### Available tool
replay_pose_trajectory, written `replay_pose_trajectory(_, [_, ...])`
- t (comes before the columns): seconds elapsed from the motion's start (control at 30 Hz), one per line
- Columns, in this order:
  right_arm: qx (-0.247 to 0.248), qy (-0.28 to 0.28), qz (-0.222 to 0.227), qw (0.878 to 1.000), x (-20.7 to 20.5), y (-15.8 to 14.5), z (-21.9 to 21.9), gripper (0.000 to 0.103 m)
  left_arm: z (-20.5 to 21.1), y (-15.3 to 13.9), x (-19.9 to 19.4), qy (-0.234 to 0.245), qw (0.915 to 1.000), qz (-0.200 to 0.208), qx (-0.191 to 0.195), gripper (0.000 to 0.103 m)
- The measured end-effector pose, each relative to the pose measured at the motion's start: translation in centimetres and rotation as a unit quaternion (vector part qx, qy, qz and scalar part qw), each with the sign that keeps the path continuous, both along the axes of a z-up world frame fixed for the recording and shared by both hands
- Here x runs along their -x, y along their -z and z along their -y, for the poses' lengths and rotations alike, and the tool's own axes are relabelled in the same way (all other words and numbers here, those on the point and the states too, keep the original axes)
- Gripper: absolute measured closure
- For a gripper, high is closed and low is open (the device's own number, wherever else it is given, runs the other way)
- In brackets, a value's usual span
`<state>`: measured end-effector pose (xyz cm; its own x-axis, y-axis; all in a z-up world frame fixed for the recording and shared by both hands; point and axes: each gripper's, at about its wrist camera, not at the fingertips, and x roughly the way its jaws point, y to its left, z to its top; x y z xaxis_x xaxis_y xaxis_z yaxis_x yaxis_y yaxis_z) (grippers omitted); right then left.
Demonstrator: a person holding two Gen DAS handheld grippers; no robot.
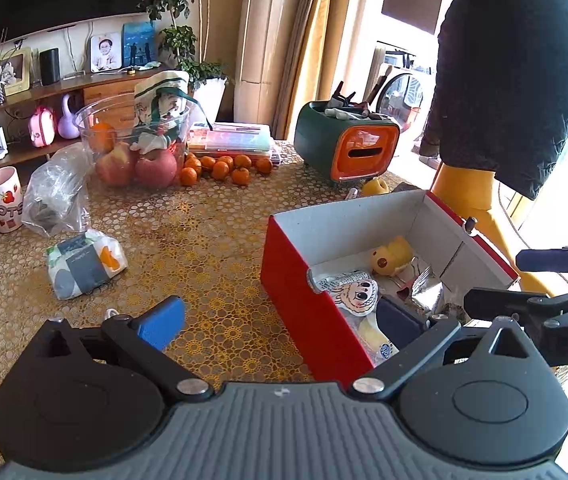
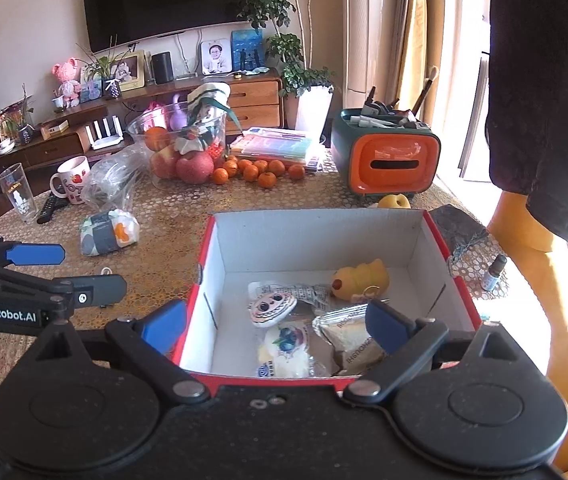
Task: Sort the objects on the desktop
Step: 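Withdraw both tools from the box back over the table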
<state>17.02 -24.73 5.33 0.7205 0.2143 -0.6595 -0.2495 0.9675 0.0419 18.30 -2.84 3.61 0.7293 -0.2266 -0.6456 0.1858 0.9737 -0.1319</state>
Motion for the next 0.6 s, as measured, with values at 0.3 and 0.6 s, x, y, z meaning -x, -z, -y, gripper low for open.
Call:
replay_pose_trajectory(0.3, [0.0, -0.026, -0.002, 1.0, 1.3, 0.4, -5.4, 0.007, -5.8, 0.6, 1.5, -0.023, 0.9995, -0.006, 0.022, 0.0])
replay_pose_trajectory(0.6, [-0.006, -0.035, -0.013, 0.999, 1.2, 1.6, -9.7, 0.007, -10.8, 1.9, 2.0, -0.05, 0.9984, -0.01, 0.024, 0.0])
